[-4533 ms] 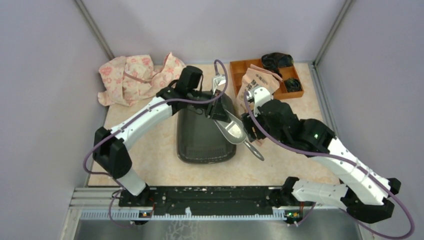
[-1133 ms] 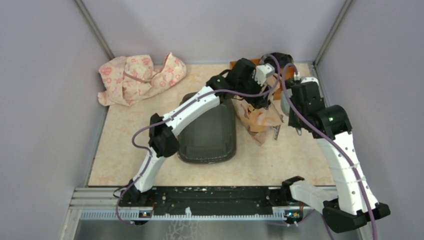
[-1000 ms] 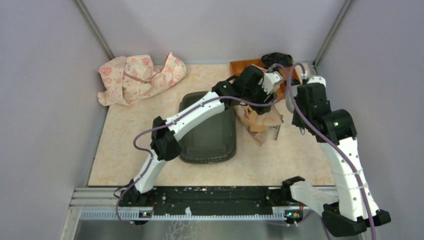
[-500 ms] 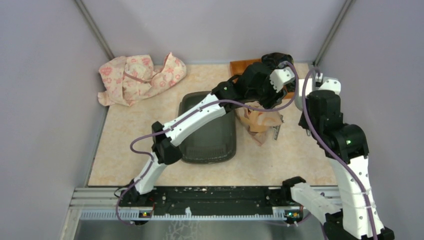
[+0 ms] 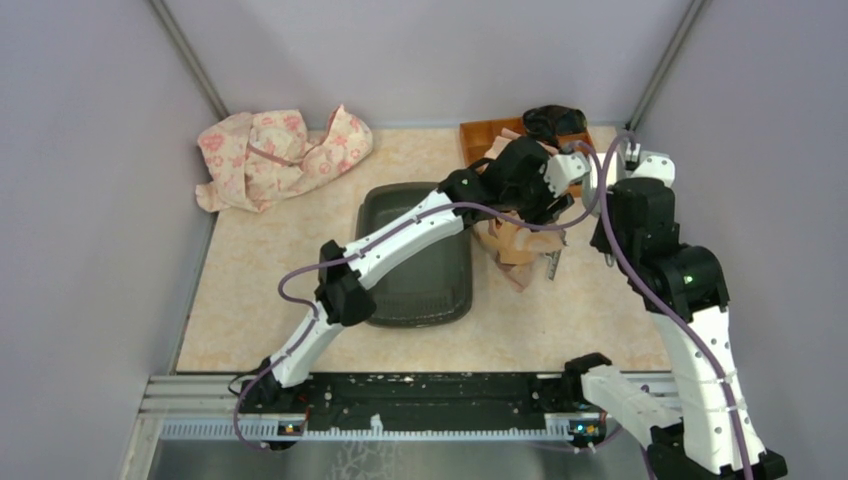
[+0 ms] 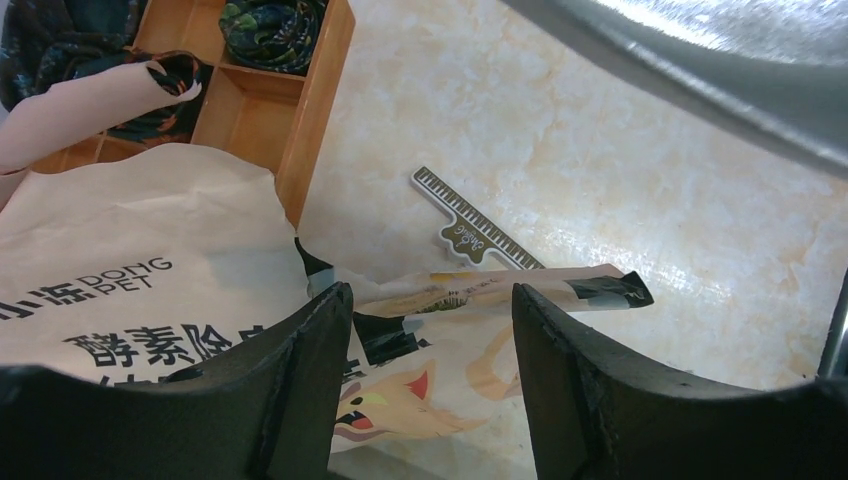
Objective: Fill the litter box with clean litter
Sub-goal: Open the cat litter bag at the center of the board.
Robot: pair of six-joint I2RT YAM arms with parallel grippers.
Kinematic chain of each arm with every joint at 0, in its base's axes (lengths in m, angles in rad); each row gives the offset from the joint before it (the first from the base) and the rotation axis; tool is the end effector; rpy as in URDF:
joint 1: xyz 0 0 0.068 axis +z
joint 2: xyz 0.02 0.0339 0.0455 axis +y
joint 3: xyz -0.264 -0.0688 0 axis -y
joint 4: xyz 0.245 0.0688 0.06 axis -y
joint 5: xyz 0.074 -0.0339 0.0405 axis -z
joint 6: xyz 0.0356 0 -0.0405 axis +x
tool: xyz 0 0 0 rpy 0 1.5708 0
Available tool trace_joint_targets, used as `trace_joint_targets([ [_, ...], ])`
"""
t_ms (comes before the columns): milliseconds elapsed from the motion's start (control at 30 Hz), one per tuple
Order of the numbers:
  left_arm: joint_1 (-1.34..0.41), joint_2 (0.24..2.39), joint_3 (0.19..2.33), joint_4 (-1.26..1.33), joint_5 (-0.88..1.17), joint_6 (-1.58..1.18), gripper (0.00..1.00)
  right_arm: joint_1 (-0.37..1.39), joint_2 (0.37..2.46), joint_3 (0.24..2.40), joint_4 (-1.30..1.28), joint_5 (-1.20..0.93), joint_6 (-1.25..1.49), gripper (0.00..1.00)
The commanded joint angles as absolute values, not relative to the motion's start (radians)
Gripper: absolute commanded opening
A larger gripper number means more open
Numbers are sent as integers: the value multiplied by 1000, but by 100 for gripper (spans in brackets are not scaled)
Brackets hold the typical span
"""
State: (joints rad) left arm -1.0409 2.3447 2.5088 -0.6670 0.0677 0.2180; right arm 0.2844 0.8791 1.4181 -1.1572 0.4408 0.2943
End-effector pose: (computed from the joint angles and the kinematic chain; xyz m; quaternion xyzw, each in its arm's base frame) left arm 0.2670 -0.4606 0.3487 0.5204 0.6853 -0.2301 0.4545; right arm 0.1172 0.0184 0.4325 0.1045 0.8667 -0.0586 0.4842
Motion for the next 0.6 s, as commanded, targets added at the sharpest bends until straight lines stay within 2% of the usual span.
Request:
trace_joint_targets([
  [0,-1026,2347,2505,-653,93,222,66,275,880,1413,-1063,426,316,0],
  [567,-984,2366,2503,-761,64,182,68,272,882,1398,-1045,431,303,0],
])
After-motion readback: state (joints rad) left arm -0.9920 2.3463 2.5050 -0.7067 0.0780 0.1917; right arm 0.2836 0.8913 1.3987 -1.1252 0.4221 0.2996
